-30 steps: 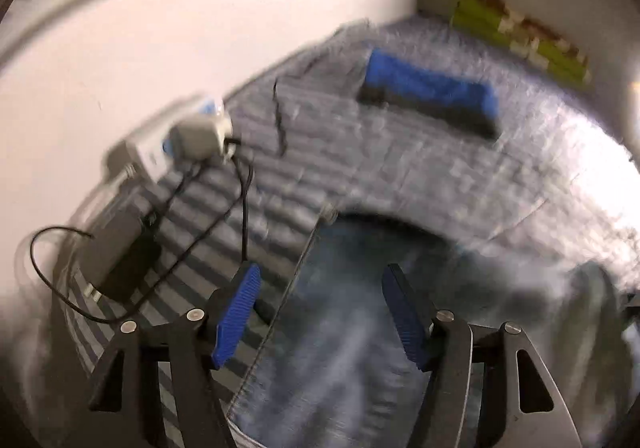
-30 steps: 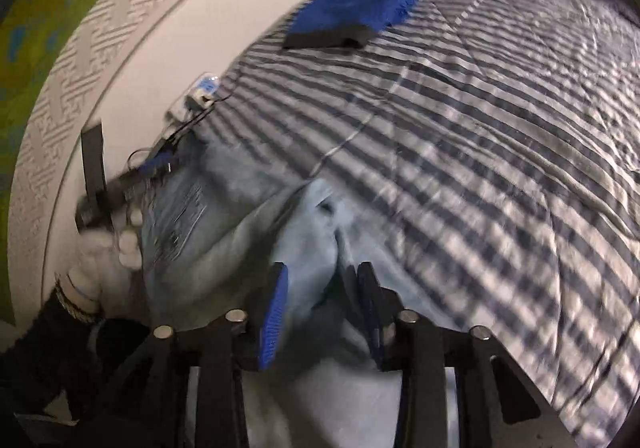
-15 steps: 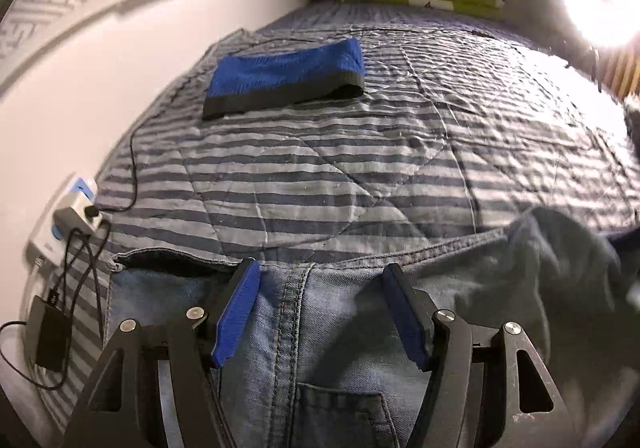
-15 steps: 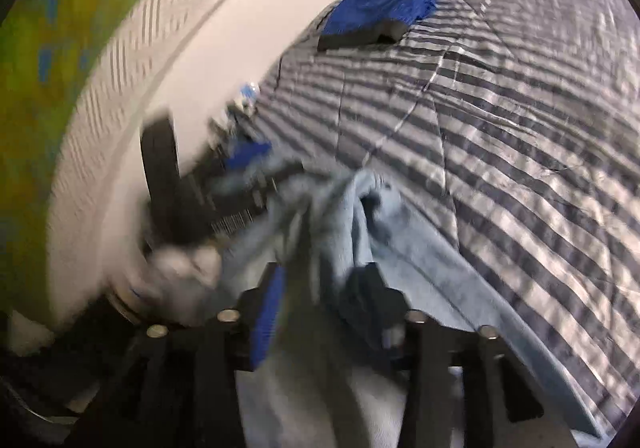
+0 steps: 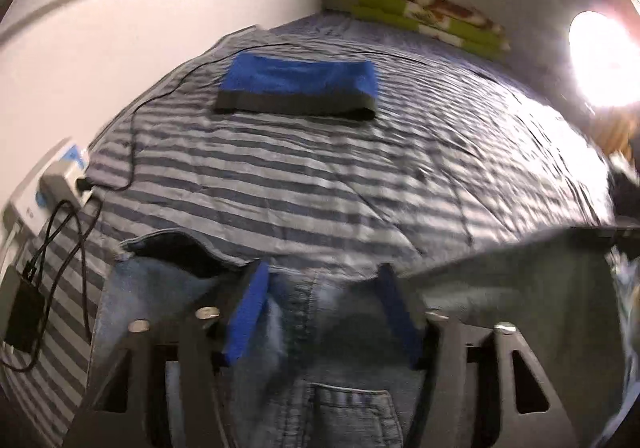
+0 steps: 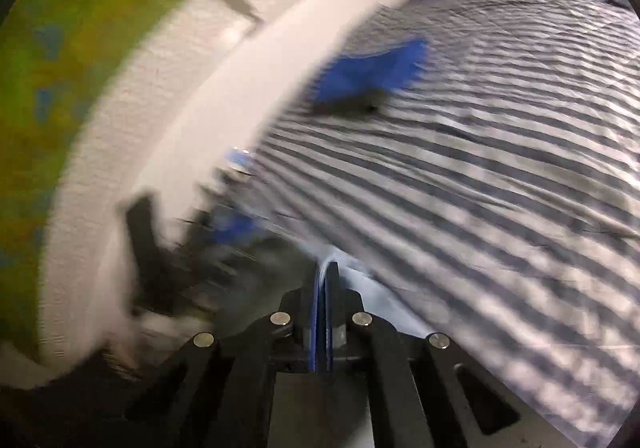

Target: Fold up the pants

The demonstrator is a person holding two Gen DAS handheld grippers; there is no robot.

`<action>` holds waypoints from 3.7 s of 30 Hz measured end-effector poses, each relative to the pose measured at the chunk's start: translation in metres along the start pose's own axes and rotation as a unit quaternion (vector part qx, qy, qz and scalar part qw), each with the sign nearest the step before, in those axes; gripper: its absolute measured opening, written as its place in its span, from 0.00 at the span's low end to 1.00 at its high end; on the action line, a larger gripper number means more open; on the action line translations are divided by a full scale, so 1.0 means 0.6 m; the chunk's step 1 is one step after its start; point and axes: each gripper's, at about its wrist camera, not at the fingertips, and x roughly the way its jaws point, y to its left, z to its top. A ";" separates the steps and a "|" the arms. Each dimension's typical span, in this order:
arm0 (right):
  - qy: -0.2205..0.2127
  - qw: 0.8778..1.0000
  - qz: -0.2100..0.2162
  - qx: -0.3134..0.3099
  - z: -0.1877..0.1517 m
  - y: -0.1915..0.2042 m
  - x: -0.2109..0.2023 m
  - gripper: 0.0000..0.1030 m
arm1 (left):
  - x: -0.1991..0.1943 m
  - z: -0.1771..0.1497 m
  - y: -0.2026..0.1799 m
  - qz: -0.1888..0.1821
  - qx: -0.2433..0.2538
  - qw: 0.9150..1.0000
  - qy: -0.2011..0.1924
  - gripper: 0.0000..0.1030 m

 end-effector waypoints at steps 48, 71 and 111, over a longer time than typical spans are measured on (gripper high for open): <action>-0.364 0.801 -0.087 0.467 -0.776 -0.342 -0.868 0.21 | -0.377 -0.372 -1.192 -0.344 0.555 0.756 0.042 0.72; -0.391 0.786 0.020 0.478 -0.839 -0.377 -0.857 0.38 | -0.200 -0.270 -1.282 -0.441 0.344 0.795 0.233 0.38; -0.428 0.786 -0.011 0.446 -0.839 -0.286 -0.892 0.46 | -0.284 -0.372 -1.275 -0.383 0.481 0.781 0.112 0.13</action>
